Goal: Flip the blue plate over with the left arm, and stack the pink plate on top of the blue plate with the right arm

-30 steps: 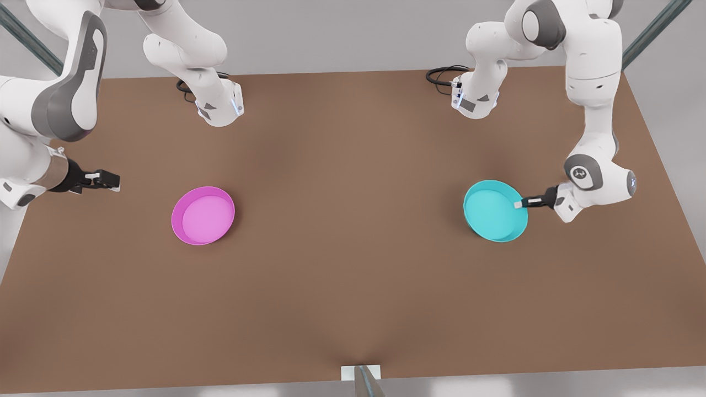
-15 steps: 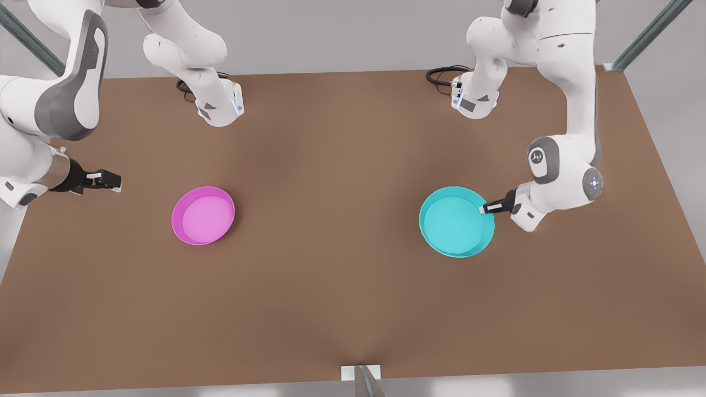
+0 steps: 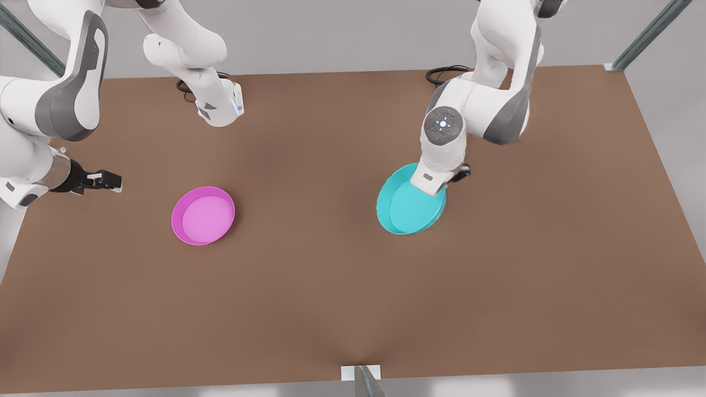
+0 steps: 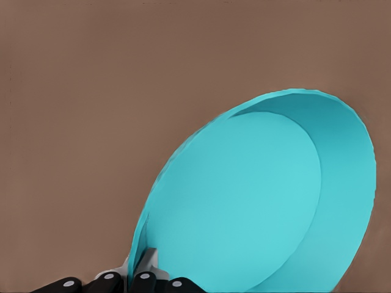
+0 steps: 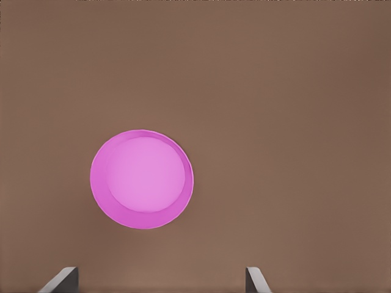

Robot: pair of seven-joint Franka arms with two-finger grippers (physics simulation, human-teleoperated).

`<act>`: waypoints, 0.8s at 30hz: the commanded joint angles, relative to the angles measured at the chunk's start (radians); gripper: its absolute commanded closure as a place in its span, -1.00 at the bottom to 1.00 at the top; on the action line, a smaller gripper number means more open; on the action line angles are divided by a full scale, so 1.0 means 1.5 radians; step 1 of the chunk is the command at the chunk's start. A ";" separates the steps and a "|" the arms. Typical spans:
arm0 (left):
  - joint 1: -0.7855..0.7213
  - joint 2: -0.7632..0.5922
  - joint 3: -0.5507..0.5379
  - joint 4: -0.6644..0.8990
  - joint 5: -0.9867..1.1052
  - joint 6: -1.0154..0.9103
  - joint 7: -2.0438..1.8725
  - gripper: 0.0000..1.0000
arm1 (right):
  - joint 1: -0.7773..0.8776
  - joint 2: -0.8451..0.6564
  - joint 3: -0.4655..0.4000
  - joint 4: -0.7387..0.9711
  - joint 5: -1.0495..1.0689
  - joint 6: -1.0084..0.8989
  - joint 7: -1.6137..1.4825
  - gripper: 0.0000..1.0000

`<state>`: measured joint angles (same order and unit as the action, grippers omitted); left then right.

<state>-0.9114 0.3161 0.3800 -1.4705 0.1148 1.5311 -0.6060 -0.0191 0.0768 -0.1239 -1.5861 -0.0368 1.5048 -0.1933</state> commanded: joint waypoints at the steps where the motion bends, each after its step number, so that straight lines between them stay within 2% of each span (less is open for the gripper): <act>1: -0.006 0.008 0.000 0.008 0.109 -0.010 0.000 0.57 | -0.002 0.000 0.000 0.000 0.000 0.000 0.000 -1.00; 4: -0.091 0.037 0.001 0.023 0.265 -0.080 -0.006 0.57 | -0.002 0.001 0.001 0.000 0.000 0.000 -0.003 -1.00; 5: -0.098 0.095 0.001 0.102 0.313 -0.122 -0.016 0.57 | -0.003 0.001 0.001 0.001 0.000 -0.001 -0.004 -1.00; 11: -0.194 0.139 0.001 0.113 0.556 -0.146 -0.016 0.57 | -0.003 0.007 0.001 0.002 0.001 -0.001 -0.005 -1.00; 12: -0.219 0.176 0.002 0.111 0.586 -0.162 -0.022 0.57 | -0.003 0.008 0.001 0.002 0.001 -0.002 -0.005 -1.00; 17: -0.319 0.302 0.002 0.118 0.692 -0.207 -0.032 0.57 | -0.003 0.009 0.001 0.002 0.001 -0.002 -0.005 -1.00; 20: -0.328 0.416 0.005 0.245 0.751 -0.208 -0.021 0.57 | -0.003 0.009 0.001 0.003 0.001 -0.005 -0.005 -1.00; 24: -0.360 0.486 0.002 0.247 0.779 -0.206 -0.032 0.57 | -0.001 0.010 0.001 0.004 0.002 -0.006 0.000 -1.00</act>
<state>-1.4665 1.0545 0.3828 -1.1023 1.2779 1.2135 -0.6539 -0.0190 0.0921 -0.1235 -1.5786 -0.0338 1.5007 -0.1925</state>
